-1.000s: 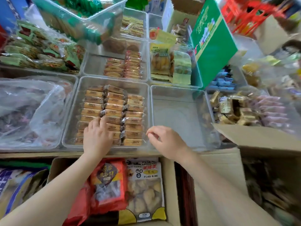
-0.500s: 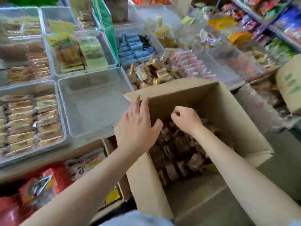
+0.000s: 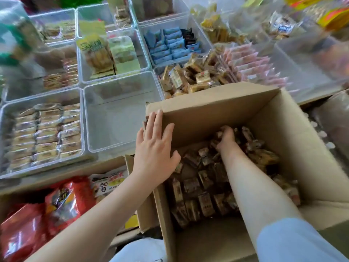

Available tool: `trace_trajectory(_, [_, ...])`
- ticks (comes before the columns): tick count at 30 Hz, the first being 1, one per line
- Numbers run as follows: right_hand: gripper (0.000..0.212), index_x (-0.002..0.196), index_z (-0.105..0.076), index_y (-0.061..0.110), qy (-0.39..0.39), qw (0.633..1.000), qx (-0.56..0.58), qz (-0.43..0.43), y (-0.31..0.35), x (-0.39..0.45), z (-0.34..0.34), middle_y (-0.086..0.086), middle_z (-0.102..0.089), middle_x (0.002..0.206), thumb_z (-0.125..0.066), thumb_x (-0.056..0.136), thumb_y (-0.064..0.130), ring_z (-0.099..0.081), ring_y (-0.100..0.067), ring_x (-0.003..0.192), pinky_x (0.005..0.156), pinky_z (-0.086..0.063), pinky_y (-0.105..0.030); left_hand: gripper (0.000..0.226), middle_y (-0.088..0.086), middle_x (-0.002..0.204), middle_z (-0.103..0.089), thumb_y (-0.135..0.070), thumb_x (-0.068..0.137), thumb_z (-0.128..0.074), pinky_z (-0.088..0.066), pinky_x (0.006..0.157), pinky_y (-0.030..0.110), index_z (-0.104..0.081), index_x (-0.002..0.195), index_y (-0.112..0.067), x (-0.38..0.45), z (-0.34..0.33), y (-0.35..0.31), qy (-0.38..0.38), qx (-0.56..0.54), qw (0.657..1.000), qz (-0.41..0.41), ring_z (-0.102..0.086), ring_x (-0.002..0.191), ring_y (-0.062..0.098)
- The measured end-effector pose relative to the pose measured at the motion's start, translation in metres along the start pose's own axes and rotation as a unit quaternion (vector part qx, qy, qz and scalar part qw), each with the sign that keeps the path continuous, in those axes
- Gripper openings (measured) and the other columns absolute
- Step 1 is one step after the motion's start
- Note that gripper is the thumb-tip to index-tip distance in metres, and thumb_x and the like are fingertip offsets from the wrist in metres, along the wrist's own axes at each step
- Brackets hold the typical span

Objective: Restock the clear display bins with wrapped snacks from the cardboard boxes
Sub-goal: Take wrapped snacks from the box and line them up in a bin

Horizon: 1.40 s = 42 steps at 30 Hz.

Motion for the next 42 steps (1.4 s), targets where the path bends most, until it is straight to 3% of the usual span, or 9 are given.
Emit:
trace_trajectory(5, [0.054,0.139,-0.052,0.015,-0.017,0.995,0.098,-0.031,-0.008,0.005,0.001,-0.01,-0.057,0.134,-0.049,0.096,0.049,-0.054,-0.031,0.12,0.1,-0.039,-0.039,0.065,0.012,0.169,0.003,-0.041,0.091,-0.058,-0.016,0.122,0.05,-0.038,0.15,-0.023,0.004,-0.004,-0.001,-0.007,-0.017,1.0,0.011,0.009,0.155,0.028])
trace_trajectory(16, [0.054,0.131,-0.055,0.02,0.119,0.993,0.009,-0.003,-0.014,-0.1,-0.036,-0.012,-0.067,0.119,-0.068,0.086,0.048,-0.068,-0.025,0.103,0.079,-0.054,-0.038,0.061,0.004,0.169,-0.003,-0.047,0.095,-0.053,-0.007,0.123,0.043,-0.039,0.15,-0.025,0.003,0.001,0.004,-0.029,-0.103,0.994,0.005,0.008,0.155,0.019])
trace_trajectory(19, [0.053,0.131,-0.056,0.018,0.232,0.971,-0.038,0.043,-0.002,-0.163,-0.047,-0.013,-0.067,0.12,-0.067,0.089,0.049,-0.067,-0.026,0.107,0.087,-0.055,-0.037,0.066,-0.004,0.159,-0.034,-0.064,0.087,-0.045,0.004,0.124,0.044,-0.045,0.141,-0.026,0.0,0.015,0.01,-0.047,-0.178,0.983,0.002,-0.016,0.152,0.013])
trace_trajectory(21, [0.061,0.129,-0.059,0.016,0.298,0.947,-0.078,0.091,0.007,-0.2,-0.056,-0.012,-0.07,0.119,-0.067,0.084,0.056,-0.068,-0.025,0.109,0.092,-0.055,-0.038,0.058,-0.01,0.126,-0.058,-0.066,0.079,-0.049,-0.012,0.123,0.042,-0.054,0.122,-0.027,-0.003,0.032,0.018,-0.082,-0.285,0.955,0.025,-0.046,0.126,0.01])
trace_trajectory(24, [0.073,0.126,-0.062,0.017,0.352,0.915,-0.14,0.136,0.01,-0.24,-0.077,-0.007,-0.073,0.113,-0.059,0.074,0.068,-0.069,-0.023,0.105,0.094,-0.054,-0.038,0.027,-0.014,0.093,-0.065,-0.036,0.082,-0.079,-0.046,0.092,0.027,-0.063,0.102,-0.025,-0.01,0.061,0.039,-0.136,-0.433,0.89,0.041,-0.059,0.091,0.002])
trace_trajectory(29, [0.05,0.113,-0.056,0.017,0.216,0.924,-0.199,0.243,0.0,-0.263,-0.109,-0.002,-0.063,0.092,-0.052,0.091,0.062,-0.066,-0.017,0.088,0.079,-0.056,-0.033,0.02,-0.007,0.086,-0.067,-0.009,0.084,-0.078,-0.045,0.06,0.005,-0.067,0.1,-0.015,-0.021,0.095,0.111,-0.092,-0.51,0.844,0.14,-0.063,0.069,-0.008])
trace_trajectory(33, [0.016,0.114,-0.057,0.02,0.215,0.806,-0.344,0.432,-0.014,-0.282,-0.147,0.006,-0.059,0.111,-0.056,0.099,0.022,-0.056,-0.006,0.105,0.083,-0.044,-0.009,0.021,-0.011,0.097,-0.068,-0.023,0.084,-0.079,-0.043,0.063,0.008,-0.07,0.101,-0.029,-0.035,0.102,0.18,-0.033,-0.436,0.886,0.153,-0.062,0.085,0.0])
trace_trajectory(37, [0.03,0.126,-0.055,0.031,0.363,0.684,-0.495,0.393,-0.057,-0.297,-0.21,0.015,-0.058,0.123,-0.06,0.097,0.023,-0.051,0.005,0.118,0.095,-0.043,-0.014,0.03,-0.014,0.092,-0.072,-0.028,0.079,-0.085,-0.048,0.073,0.016,-0.075,0.107,-0.03,-0.049,0.105,0.239,-0.005,-0.466,0.873,0.14,-0.065,0.085,0.0])
trace_trajectory(42, [0.027,0.117,-0.06,0.027,0.412,0.686,-0.505,0.325,-0.112,-0.299,-0.282,0.008,-0.071,0.105,-0.067,0.094,0.014,-0.067,-0.006,0.099,0.088,-0.053,-0.02,0.029,-0.013,0.086,-0.071,-0.023,0.081,-0.082,-0.048,0.064,0.011,-0.073,0.109,-0.029,-0.063,0.094,0.313,-0.051,-0.565,0.81,0.151,-0.063,0.076,-0.001])
Point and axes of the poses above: each hand's wrist, its own x-axis towards the middle knuckle, its own z-axis out of the back of the hand, y = z × x, the point moved 2 cm from there along x, towards the middle knuckle
